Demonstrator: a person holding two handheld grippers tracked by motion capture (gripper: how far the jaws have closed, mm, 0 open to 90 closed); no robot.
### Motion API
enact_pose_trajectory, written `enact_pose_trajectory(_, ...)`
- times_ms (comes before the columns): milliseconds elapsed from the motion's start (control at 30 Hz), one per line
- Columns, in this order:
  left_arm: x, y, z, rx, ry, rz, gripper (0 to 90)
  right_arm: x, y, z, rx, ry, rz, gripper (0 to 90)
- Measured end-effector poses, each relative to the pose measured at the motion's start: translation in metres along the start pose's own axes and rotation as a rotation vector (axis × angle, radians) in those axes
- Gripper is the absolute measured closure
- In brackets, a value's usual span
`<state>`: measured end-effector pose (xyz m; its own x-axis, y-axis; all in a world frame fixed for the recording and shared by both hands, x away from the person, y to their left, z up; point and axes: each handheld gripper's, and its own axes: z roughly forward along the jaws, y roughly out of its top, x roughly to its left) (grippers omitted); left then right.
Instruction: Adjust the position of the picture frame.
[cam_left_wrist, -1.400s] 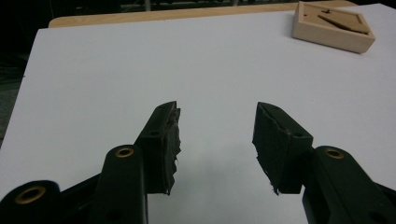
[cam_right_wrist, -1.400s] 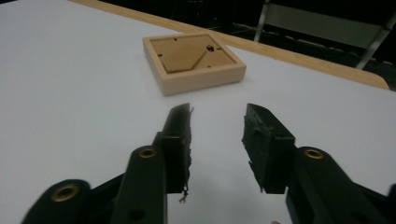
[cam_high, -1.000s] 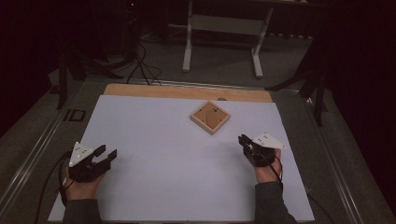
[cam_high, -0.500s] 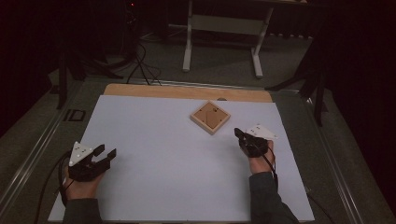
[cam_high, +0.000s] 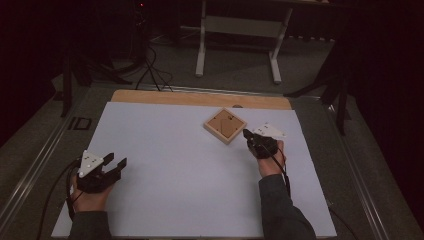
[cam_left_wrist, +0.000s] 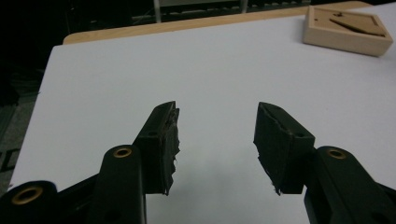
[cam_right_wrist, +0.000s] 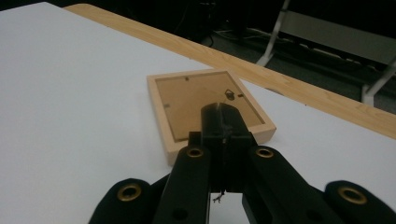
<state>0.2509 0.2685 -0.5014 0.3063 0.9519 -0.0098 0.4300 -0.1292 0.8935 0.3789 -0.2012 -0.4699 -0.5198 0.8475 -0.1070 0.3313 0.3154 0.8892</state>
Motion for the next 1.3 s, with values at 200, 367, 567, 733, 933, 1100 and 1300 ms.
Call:
enact_pose_trajectory(200,0.000,-0.001,0.000,0.004,-0.001,0.003,49.2,-0.001,0.003,0.011,0.011,-0.005,0.018,89.9)
enact_pose_trajectory(367,0.002,-0.001,-0.002,-0.009,-0.004,-0.022,49.0,-0.002,0.002,0.021,0.037,-0.011,0.031,89.8)
enact_pose_trajectory(567,0.003,-0.001,-0.003,-0.016,0.007,-0.030,48.7,-0.001,0.001,0.034,0.079,-0.010,0.028,89.8)
enact_pose_trajectory(733,0.004,0.000,-0.004,-0.023,0.012,-0.034,48.7,0.002,0.004,0.043,0.098,-0.007,0.026,89.8)
enact_pose_trajectory(933,0.005,0.000,-0.004,-0.020,0.017,-0.035,48.7,0.002,0.005,0.056,0.125,0.003,0.039,89.7)
enact_pose_trajectory(1100,0.005,0.000,-0.005,-0.027,0.022,-0.038,48.7,0.001,0.003,0.068,0.156,-0.010,0.045,89.7)
enact_pose_trajectory(1300,0.008,-0.001,-0.005,-0.030,0.028,-0.050,48.7,-0.002,-0.002,0.080,0.193,-0.025,0.055,89.7)
